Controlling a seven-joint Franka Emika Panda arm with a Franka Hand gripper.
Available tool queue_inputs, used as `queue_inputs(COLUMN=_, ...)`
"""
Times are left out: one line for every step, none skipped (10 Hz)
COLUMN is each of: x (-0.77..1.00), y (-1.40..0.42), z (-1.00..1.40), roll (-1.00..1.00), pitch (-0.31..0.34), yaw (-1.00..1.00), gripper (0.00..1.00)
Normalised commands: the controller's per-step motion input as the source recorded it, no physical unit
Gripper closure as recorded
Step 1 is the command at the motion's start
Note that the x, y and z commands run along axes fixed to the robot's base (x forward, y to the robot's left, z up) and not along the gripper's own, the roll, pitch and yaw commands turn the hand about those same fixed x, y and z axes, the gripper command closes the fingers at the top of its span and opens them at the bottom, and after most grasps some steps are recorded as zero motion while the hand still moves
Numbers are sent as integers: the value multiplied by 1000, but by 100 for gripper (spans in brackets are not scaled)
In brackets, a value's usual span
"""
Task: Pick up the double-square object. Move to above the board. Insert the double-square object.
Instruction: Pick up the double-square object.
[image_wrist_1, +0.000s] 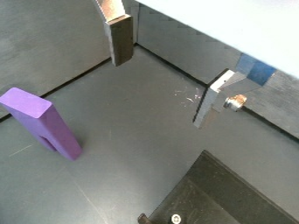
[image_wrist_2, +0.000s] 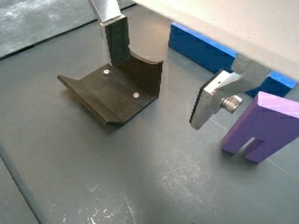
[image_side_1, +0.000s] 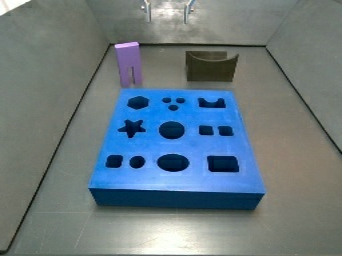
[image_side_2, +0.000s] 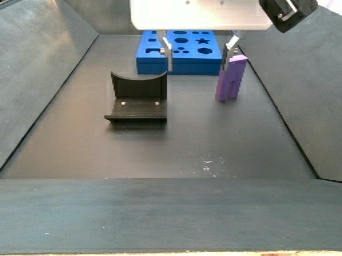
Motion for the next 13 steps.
queue_inputs(x=0, y=0, z=20, roll=0, pitch=0, yaw=0, gripper=0)
queue_inputs(x=0, y=0, z=49, roll=0, pitch=0, yaw=0, gripper=0)
queue_inputs(x=0, y=0, z=63, roll=0, pitch=0, yaw=0, gripper=0)
queue_inputs(x=0, y=0, z=54, roll=0, pitch=0, yaw=0, gripper=0)
queue_inputs(x=0, y=0, z=51, roll=0, pitch=0, yaw=0, gripper=0)
queue_inputs(x=0, y=0, z=89, roll=0, pitch=0, yaw=0, gripper=0)
queue_inputs(x=0, y=0, z=97, roll=0, pitch=17, yaw=0, gripper=0)
queue_inputs(x=0, y=0, z=86, roll=0, pitch=14, yaw=0, gripper=0)
queue_inputs(x=0, y=0, z=40, roll=0, pitch=0, yaw=0, gripper=0)
queue_inputs(x=-29, y=0, z=0, roll=0, pitch=0, yaw=0, gripper=0)
queue_inputs(x=-189, y=0, z=-100, roll=0, pitch=0, yaw=0, gripper=0)
queue_inputs(x=-340, y=0, z=-209, roll=0, pitch=0, yaw=31, gripper=0)
queue_inputs(x=-414, y=0, z=-240, roll=0, pitch=0, yaw=40, gripper=0)
